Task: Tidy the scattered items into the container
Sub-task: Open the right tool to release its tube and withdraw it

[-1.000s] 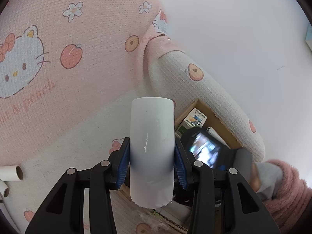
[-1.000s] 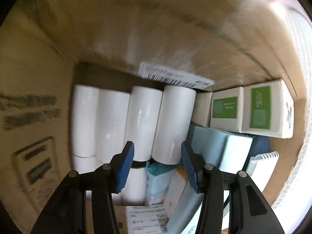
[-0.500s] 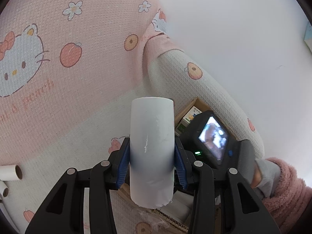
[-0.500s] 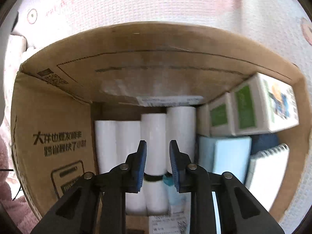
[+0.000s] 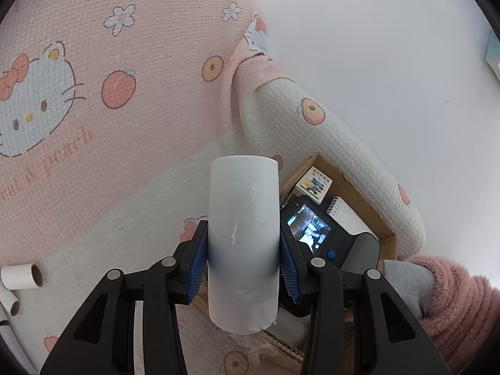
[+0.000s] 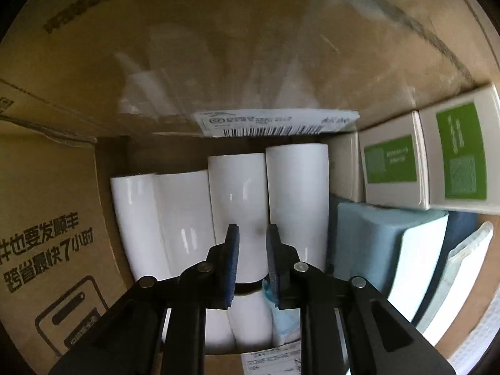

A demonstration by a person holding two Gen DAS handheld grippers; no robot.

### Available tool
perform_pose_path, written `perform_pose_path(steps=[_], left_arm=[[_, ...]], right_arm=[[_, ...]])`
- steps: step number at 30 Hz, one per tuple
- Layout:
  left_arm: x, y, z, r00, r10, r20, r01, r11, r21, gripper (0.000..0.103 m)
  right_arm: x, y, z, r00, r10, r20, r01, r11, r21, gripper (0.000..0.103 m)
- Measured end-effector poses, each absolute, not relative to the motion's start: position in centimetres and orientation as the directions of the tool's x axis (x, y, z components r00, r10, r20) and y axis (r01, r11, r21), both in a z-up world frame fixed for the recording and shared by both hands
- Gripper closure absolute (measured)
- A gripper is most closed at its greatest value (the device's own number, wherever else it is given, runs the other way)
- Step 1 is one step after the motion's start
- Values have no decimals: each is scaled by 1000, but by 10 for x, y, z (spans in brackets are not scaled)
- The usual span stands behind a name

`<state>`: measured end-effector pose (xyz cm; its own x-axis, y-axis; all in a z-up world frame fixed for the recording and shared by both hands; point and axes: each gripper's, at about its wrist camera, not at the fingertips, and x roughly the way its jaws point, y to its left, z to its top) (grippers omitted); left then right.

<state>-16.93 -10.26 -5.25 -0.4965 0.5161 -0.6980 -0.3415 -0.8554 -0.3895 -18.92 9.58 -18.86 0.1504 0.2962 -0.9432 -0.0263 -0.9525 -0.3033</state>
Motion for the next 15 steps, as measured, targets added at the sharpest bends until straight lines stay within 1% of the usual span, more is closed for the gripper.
perform_pose_path(steps=[2,5,7,11,15], left_arm=[[-167,-103,-52,-497,515,-698,-348,-855,-383,57],[-168,-102,-51,-499,512,-699,-346,-857,-381,57],[-169,-100,-51,-497,510,-702,-346,-858,-379,57],[-171,-95,-52,-487,501,-716,-351,-862,-365,57],[-172,-84,-52,-475,495,-728,-360,-864,-352,57]], right_arm=[[-189,97,-188,152,283,-947,-35,-956,-292,90],[-185,95,-185,160,299,-941,-16,-952,-305,90],[-178,91,-178,136,312,-940,-5,-949,-316,90],[-164,87,-148,65,259,-964,-13,-965,-261,90],[-157,85,-115,-7,249,-968,-10,-968,-249,90]])
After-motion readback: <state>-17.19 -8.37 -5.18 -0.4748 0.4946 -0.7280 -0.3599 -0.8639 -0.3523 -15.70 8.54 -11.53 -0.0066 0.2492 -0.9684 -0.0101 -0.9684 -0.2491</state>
